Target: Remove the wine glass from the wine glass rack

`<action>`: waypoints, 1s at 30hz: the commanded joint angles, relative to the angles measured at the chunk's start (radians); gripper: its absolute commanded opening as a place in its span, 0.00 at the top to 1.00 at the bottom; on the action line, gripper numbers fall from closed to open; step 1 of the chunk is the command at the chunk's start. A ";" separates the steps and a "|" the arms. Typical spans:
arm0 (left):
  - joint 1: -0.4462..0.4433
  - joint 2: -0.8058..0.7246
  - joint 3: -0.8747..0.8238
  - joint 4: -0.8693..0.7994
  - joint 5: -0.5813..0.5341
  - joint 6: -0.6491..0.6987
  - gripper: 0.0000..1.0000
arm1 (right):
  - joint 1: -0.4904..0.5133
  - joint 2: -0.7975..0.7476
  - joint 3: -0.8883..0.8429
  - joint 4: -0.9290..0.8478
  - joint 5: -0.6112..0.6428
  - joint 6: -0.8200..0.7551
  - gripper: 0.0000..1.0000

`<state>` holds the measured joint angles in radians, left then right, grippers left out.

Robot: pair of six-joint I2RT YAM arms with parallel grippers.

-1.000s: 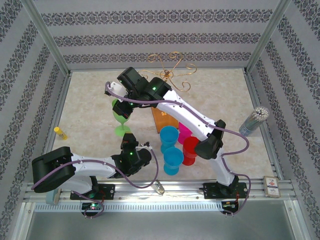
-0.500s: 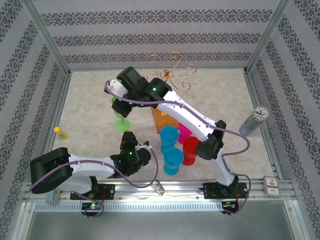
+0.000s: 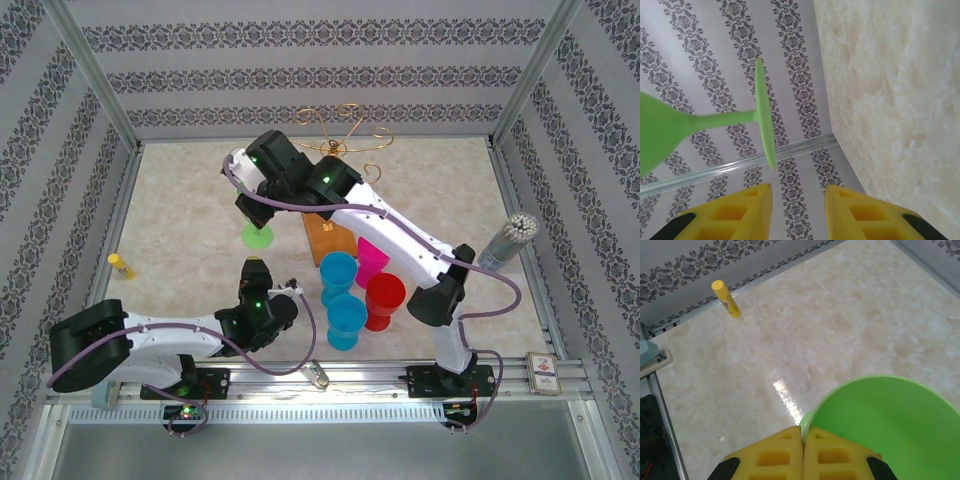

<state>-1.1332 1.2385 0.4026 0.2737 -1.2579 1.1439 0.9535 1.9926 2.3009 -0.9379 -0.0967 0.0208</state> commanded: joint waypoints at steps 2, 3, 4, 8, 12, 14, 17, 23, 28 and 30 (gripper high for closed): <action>-0.015 -0.034 -0.018 -0.031 0.004 -0.030 0.65 | 0.004 -0.077 -0.074 0.051 0.088 0.046 1.00; -0.016 -0.035 -0.018 -0.033 0.002 -0.031 0.65 | 0.002 -0.088 -0.091 0.056 0.098 0.052 1.00; -0.016 -0.037 -0.016 -0.033 0.003 -0.034 0.65 | 0.003 -0.103 -0.109 0.060 0.112 0.058 1.00; -0.016 -0.047 -0.016 -0.033 0.006 -0.043 0.65 | -0.003 -0.165 -0.196 0.097 0.149 0.093 1.00; -0.014 -0.077 -0.016 -0.033 0.007 -0.048 0.65 | -0.014 -0.233 -0.292 0.156 0.129 0.125 1.00; -0.014 -0.094 -0.016 -0.031 0.008 -0.050 0.64 | -0.017 -0.263 -0.336 0.183 0.114 0.138 1.00; -0.010 -0.115 -0.015 -0.027 0.007 -0.058 0.63 | -0.019 -0.297 -0.381 0.202 0.107 0.153 1.00; 0.013 -0.161 0.001 -0.015 0.005 -0.090 0.60 | -0.019 -0.347 -0.462 0.225 0.128 0.170 1.00; 0.050 -0.208 0.025 -0.018 0.024 -0.118 0.60 | -0.019 -0.388 -0.525 0.254 0.124 0.189 1.00; 0.069 -0.227 0.041 -0.040 0.031 -0.150 0.60 | -0.019 -0.400 -0.545 0.260 0.128 0.198 1.00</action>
<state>-1.0908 1.0409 0.4019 0.2687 -1.2343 1.0592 0.9382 1.6325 1.7794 -0.7189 0.0116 0.1898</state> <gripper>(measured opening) 0.402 0.052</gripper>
